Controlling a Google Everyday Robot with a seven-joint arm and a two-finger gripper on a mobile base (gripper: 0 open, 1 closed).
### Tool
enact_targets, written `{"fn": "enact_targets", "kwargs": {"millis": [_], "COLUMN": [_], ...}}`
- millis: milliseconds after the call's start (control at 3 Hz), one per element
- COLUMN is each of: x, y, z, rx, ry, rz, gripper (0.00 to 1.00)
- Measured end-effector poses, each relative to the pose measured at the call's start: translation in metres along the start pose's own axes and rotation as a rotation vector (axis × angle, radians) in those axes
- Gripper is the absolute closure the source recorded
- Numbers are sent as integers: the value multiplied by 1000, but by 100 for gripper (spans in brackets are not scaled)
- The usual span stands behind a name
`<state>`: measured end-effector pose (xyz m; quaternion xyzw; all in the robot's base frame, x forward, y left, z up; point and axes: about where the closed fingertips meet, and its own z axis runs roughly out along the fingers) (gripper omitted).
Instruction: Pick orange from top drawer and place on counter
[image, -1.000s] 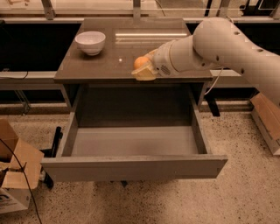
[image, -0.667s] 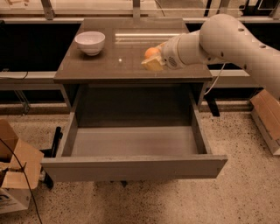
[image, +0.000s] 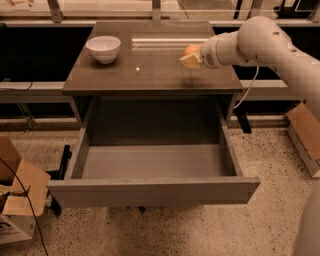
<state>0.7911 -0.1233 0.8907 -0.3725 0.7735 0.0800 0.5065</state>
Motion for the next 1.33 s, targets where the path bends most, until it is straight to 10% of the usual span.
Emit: {"fn": "enact_targets", "kwargs": {"millis": [667, 1333], "x": [24, 23], "y": [-40, -39], "z": [47, 48], "rx": [-15, -15], "ry": [-57, -57], "rz": [91, 90], "gripper": [5, 0]}}
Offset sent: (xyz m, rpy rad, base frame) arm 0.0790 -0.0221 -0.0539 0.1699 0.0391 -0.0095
